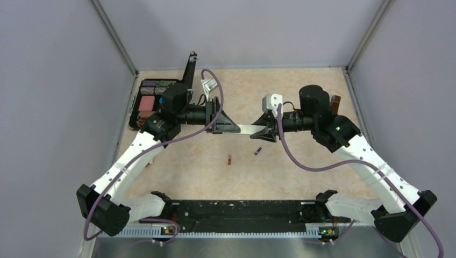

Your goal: Load the batteries into the remote control

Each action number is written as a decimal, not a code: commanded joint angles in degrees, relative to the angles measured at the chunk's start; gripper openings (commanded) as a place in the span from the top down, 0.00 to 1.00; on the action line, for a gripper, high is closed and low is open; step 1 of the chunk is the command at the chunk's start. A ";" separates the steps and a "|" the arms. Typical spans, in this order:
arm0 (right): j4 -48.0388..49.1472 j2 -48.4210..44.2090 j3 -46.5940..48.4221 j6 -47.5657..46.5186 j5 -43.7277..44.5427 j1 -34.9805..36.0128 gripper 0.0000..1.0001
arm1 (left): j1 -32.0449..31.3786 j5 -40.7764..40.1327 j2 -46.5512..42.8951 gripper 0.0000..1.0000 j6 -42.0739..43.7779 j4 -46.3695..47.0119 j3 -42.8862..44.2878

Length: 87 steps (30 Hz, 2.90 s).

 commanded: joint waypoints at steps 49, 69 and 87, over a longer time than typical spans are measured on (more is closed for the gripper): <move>17.56 1.21 4.25 38.64 -13.05 0.24 1.00 | 0.09 -5.28 -17.41 0.17 10.04 35.59 -12.76; 19.92 2.51 2.71 36.14 -12.38 0.22 1.00 | -0.43 -7.41 -16.48 0.23 13.82 34.47 -13.91; 36.83 1.32 -4.00 46.36 -9.18 0.25 1.00 | -0.52 -10.66 -17.74 0.50 8.19 48.44 -20.55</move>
